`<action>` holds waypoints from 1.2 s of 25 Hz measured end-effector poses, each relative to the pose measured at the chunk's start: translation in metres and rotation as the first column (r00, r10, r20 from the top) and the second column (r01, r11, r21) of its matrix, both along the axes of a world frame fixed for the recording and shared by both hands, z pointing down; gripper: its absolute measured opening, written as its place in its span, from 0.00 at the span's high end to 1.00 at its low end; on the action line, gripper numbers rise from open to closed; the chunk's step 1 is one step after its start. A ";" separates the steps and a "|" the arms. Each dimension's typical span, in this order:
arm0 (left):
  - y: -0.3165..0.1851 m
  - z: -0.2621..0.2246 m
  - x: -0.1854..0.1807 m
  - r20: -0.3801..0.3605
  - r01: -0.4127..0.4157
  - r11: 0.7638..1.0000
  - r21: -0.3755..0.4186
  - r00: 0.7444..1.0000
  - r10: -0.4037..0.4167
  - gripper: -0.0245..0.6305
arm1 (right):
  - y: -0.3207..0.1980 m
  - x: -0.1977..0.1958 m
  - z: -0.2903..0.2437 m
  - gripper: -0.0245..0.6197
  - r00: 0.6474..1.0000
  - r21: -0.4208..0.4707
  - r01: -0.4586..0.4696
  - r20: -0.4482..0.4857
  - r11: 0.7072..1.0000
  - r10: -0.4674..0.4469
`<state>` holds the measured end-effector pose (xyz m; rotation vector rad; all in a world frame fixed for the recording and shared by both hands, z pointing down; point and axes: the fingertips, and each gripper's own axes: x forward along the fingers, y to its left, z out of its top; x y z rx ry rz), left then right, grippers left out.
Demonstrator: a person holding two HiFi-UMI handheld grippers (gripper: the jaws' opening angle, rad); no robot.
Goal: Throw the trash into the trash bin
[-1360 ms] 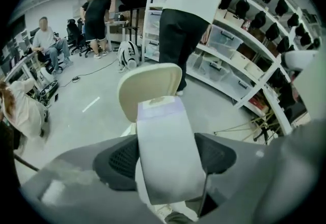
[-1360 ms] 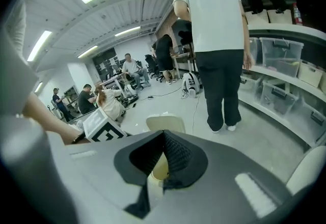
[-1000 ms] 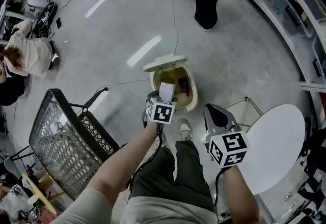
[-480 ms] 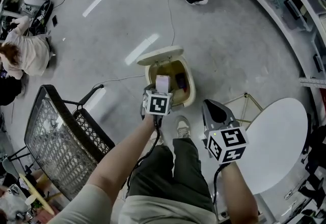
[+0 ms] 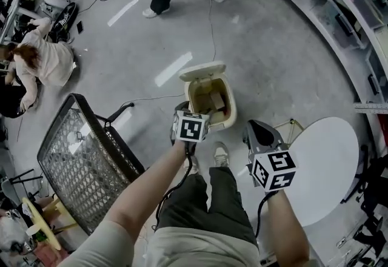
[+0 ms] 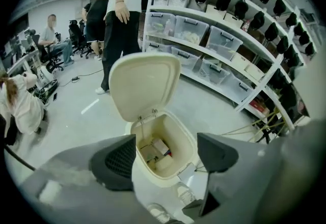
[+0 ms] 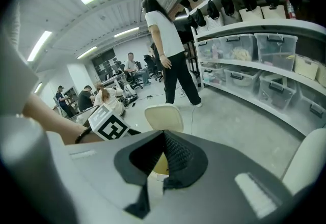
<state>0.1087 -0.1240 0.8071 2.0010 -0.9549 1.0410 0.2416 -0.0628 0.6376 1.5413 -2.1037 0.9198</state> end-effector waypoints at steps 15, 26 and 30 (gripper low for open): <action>-0.015 -0.276 -0.049 -0.169 0.069 0.927 0.368 0.986 -0.006 0.52 | -0.014 -0.043 -0.203 0.96 0.995 0.227 0.093 0.007 0.969 -0.097; 0.007 -0.462 -0.107 -0.178 0.084 0.715 0.694 0.982 0.057 0.70 | -0.010 -0.091 -0.380 0.96 0.972 0.500 0.232 -0.084 0.834 -0.220; 0.020 -0.516 -0.125 -0.166 0.084 0.638 0.766 0.984 0.069 0.74 | -0.004 -0.102 -0.427 0.96 0.968 0.562 0.243 -0.088 0.791 -0.234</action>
